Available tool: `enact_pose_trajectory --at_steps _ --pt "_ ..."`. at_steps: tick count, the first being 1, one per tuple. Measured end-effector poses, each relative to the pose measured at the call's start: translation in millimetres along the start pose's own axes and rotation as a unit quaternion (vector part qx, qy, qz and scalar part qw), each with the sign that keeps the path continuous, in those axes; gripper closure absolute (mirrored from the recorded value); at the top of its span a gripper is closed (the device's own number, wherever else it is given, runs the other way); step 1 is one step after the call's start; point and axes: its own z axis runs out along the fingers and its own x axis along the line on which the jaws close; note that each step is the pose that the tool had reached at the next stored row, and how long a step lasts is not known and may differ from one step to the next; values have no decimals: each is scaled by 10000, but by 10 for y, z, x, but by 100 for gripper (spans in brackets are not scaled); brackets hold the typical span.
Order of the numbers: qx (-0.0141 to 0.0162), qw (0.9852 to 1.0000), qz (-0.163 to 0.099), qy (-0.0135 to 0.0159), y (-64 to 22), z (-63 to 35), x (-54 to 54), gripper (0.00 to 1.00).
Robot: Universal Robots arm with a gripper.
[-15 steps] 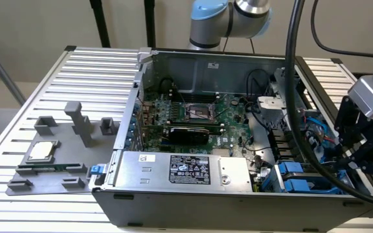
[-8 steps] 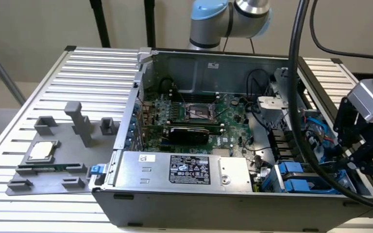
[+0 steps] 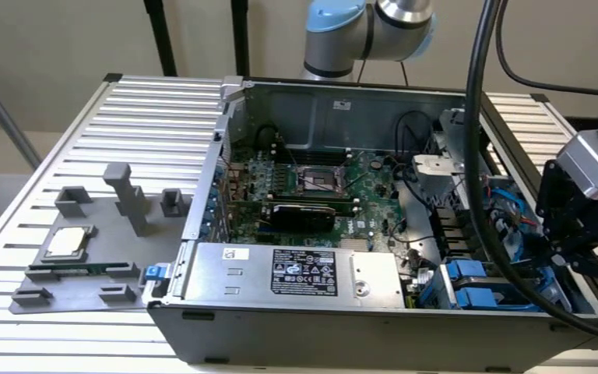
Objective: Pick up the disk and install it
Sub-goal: 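Insert the first disk wire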
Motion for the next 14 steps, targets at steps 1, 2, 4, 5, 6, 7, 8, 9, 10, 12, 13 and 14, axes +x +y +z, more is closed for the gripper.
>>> enact_pose_trajectory --at_steps 1,2,4,5,6,7,8,9,10,12,13,14 --pt "1 10000 -1 -2 1 0 0 100" --pt "3 10000 -2 -3 5 -3 -1 100" --pt "1 10000 -2 -2 25 -16 -6 100" --pt "1 10000 -1 -1 44 -22 -8 100" --pt "1 10000 -1 -1 69 -26 -12 100" --pt "1 10000 -1 -1 96 -27 -16 100" --pt "0 10000 0 -2 127 -26 -19 100" --pt "-3 10000 -1 -2 152 -25 -23 100" --pt "-7 10000 1 -3 174 -23 -25 100" --pt "-19 10000 10 -5 207 -22 -29 100" --pt "-22 10000 25 -6 213 -20 -30 100" --pt "-25 10000 49 -6 218 -19 -30 100"
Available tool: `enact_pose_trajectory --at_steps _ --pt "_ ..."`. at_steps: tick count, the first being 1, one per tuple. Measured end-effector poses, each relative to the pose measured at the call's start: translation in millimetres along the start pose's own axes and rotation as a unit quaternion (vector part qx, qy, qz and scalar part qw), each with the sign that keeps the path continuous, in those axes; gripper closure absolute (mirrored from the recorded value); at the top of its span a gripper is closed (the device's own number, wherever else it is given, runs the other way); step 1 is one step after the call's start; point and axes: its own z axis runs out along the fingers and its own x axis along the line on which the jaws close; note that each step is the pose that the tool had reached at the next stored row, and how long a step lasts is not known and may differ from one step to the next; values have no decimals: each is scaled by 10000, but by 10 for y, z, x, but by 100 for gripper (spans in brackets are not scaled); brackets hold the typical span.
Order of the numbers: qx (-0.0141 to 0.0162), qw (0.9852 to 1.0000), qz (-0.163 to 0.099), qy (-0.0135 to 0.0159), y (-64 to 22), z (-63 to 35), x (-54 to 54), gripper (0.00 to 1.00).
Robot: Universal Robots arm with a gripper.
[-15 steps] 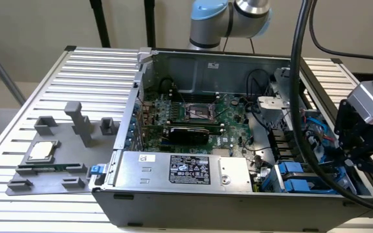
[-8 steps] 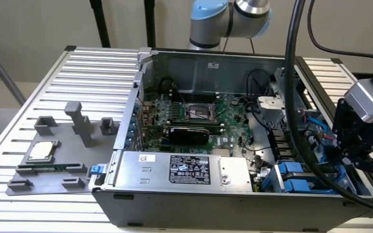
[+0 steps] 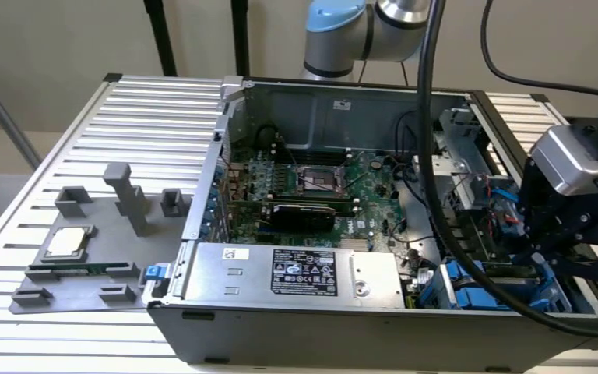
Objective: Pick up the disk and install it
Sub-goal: 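Insert the first disk wire, then insert the second disk wire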
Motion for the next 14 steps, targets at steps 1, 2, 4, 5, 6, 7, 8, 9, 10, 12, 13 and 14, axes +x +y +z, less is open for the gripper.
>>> enact_pose_trajectory --at_steps 1,2,4,5,6,7,8,9,10,12,13,14 --pt "-2 10000 25 1 3 1 -1 100" --pt "-5 10000 53 2 6 2 -1 100" --pt "-11 9999 112 6 11 5 -1 100" --pt "-14 9999 142 8 13 7 -2 100" --pt "-18 9998 173 13 15 9 -1 100" --pt "-21 9998 204 18 16 11 -1 100" --pt "-25 9997 237 24 17 14 -1 100" --pt "-28 9996 274 30 18 17 -1 100" --pt "-31 9995 312 37 19 21 0 100" --pt "-37 9992 387 51 19 27 0 100" --pt "-40 9991 428 57 20 31 0 100" --pt "-43 9989 470 64 20 34 1 100"
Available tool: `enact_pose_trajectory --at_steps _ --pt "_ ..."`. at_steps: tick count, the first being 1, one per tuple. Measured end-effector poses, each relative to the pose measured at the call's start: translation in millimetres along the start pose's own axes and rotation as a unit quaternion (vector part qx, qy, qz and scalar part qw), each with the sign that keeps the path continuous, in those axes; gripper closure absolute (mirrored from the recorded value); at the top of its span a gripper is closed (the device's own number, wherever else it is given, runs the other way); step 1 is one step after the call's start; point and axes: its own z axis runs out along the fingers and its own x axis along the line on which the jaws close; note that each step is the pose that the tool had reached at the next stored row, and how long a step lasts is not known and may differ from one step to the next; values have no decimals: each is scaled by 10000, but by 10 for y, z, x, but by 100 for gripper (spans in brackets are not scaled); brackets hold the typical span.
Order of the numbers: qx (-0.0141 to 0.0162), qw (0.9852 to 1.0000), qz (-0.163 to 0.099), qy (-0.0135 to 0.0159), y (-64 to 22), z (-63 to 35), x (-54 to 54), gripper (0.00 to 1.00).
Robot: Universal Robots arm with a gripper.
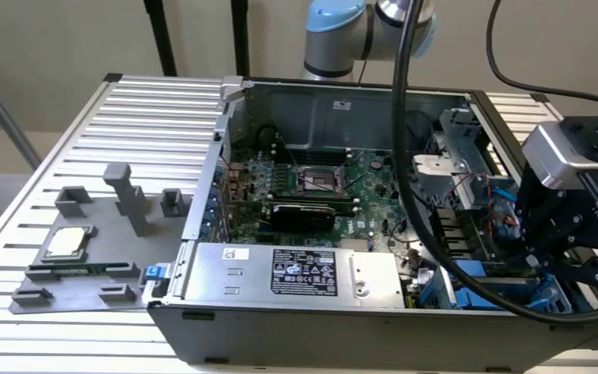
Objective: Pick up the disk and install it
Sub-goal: 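Insert the second disk wire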
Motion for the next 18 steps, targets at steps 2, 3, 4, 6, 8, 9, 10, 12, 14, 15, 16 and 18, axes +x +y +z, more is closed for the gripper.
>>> enact_pose_trajectory --at_steps 2,3,4,6,8,9,10,12,14,15,16,18 --pt "-5 10000 76 13 0 6 0 100" --pt "-8 9999 117 19 0 10 1 100" --pt "-11 9999 156 25 0 13 1 100" --pt "-16 9997 234 37 0 18 1 100" --pt "-22 9995 306 44 1 23 2 100" --pt "-25 9994 338 45 3 25 2 100" --pt "-26 9993 369 45 5 26 2 100" --pt "-23 9991 428 42 13 30 3 100" --pt "-19 9989 471 43 18 30 2 100" --pt "-17 9988 493 45 19 30 2 100" --pt "-15 9987 512 46 19 30 1 100" --pt "-12 9985 542 49 20 30 -7 100"
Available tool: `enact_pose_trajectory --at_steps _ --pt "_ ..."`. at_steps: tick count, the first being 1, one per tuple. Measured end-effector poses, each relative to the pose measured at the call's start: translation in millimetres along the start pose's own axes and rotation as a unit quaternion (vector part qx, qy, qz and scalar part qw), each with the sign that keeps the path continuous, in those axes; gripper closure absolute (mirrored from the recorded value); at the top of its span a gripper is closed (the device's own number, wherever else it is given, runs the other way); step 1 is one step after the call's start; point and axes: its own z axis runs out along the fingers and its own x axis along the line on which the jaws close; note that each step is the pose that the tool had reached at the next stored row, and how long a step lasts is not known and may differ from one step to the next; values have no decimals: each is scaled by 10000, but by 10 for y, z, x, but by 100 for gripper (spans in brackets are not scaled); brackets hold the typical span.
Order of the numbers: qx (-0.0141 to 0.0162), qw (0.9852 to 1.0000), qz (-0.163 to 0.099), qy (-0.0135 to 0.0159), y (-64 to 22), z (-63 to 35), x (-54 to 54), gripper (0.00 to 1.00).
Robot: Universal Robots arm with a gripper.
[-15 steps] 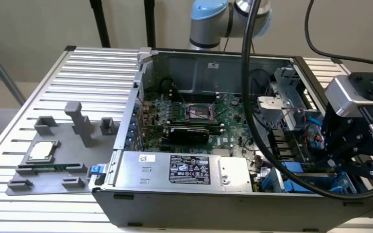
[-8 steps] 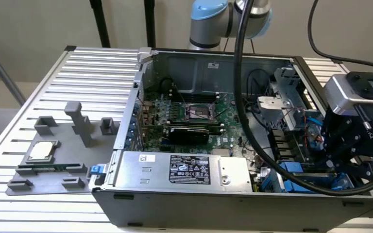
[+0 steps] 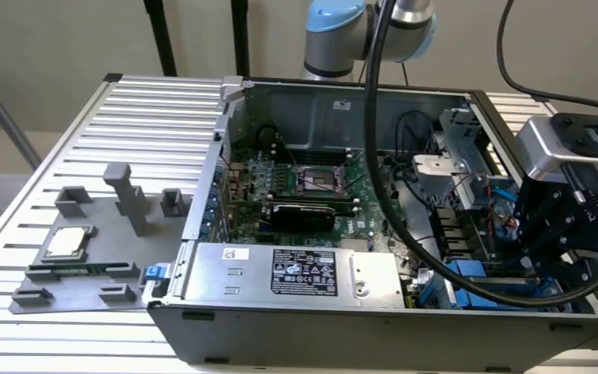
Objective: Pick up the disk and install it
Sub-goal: 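Insert the second disk wire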
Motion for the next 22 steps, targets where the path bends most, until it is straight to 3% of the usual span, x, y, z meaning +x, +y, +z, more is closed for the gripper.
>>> enact_pose_trajectory --at_steps 4,11,22 --pt "3 10000 24 12 2 3 -25 100" --pt "11 10000 44 83 1 3 -28 100" --pt "13 9999 47 109 -8 13 -51 100"
